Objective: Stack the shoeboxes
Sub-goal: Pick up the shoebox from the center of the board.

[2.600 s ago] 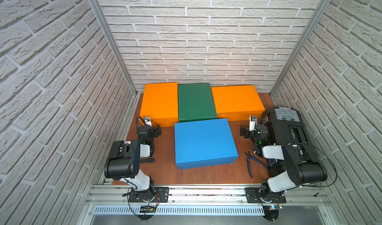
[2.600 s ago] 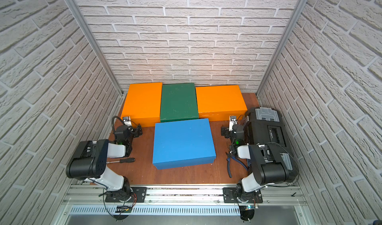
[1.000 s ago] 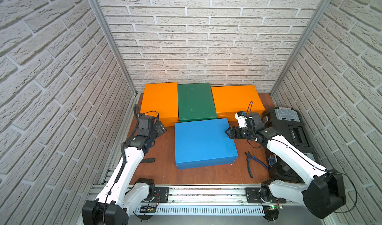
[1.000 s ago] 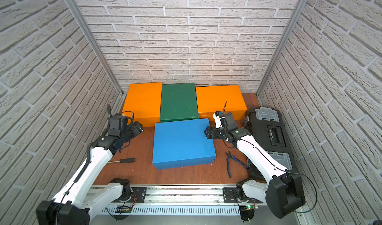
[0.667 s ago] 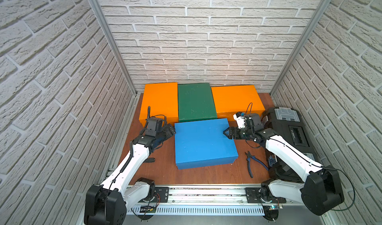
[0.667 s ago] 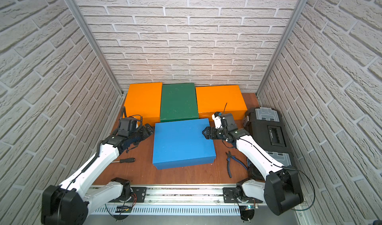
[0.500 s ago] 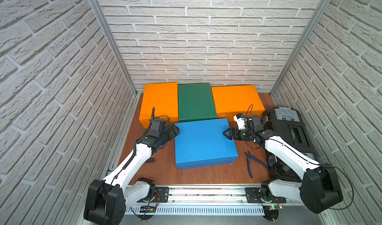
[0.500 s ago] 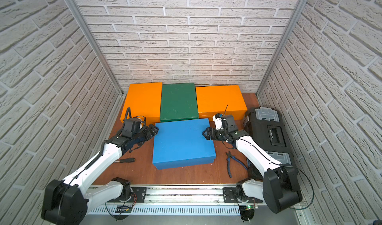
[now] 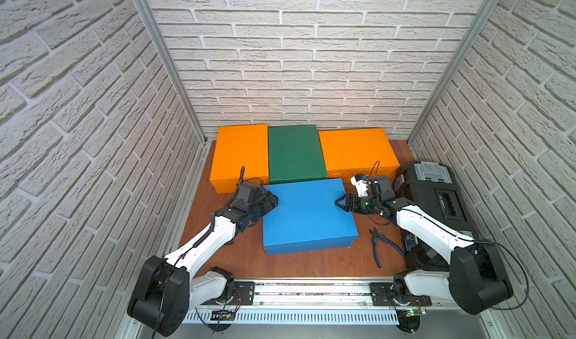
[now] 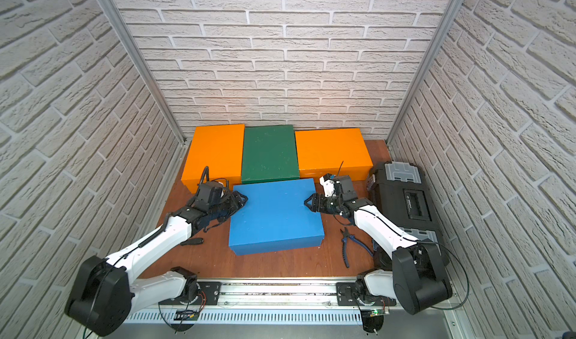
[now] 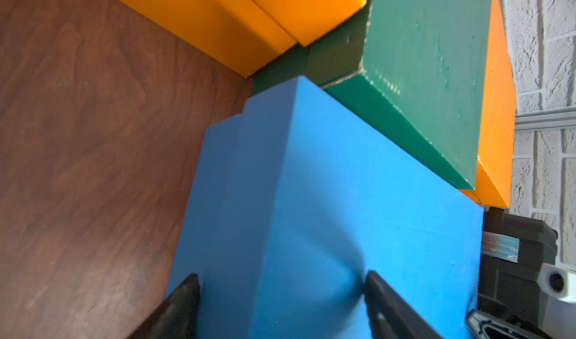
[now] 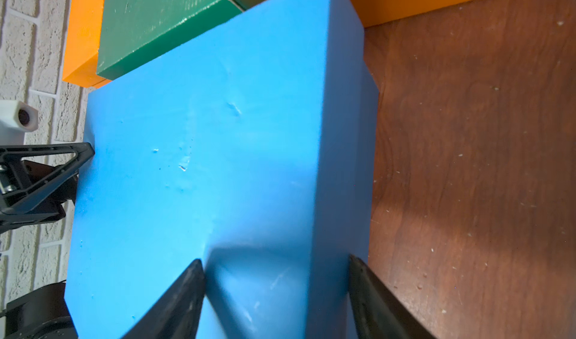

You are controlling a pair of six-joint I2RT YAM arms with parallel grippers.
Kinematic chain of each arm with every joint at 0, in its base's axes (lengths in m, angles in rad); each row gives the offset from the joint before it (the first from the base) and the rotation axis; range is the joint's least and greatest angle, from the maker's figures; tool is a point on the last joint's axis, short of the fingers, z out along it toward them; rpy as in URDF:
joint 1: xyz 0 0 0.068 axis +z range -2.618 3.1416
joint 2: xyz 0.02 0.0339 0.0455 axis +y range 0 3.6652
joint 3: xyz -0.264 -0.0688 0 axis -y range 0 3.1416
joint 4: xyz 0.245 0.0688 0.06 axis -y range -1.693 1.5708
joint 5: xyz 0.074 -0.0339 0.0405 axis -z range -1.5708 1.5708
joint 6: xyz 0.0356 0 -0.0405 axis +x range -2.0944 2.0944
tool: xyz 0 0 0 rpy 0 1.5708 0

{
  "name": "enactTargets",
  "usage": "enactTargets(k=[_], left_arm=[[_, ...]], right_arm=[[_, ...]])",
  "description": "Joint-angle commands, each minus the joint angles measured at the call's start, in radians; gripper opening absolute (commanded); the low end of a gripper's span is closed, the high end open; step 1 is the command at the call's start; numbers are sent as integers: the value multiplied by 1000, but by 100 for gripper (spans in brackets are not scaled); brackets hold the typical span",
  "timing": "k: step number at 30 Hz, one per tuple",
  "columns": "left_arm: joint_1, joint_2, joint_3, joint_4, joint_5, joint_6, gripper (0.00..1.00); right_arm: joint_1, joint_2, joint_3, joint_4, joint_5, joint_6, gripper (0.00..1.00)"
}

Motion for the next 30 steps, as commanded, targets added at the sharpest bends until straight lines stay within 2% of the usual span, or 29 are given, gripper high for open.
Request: enactTargets(k=[1, 8, 17, 22, 25, 30], left_arm=[[-26, 1, -16, 63, 7, -39, 77], [-51, -40, 23, 38, -10, -45, 77], [-65, -47, 46, 44, -23, -42, 75], [-66, -68, 39, 26, -60, -28, 75], [-66, -64, 14, 18, -71, -28, 75], [-65, -46, -42, 23, -84, -36, 75]], right_arm=[[19, 14, 8, 34, -85, -2, 68], [61, -8, 48, -11, -63, -3, 66], [130, -34, 122, -31, -44, 23, 55], [137, -32, 127, -49, 7, 9, 55], [137, -8, 107, -49, 36, -1, 59], [137, 38, 68, -15, 62, 9, 78]])
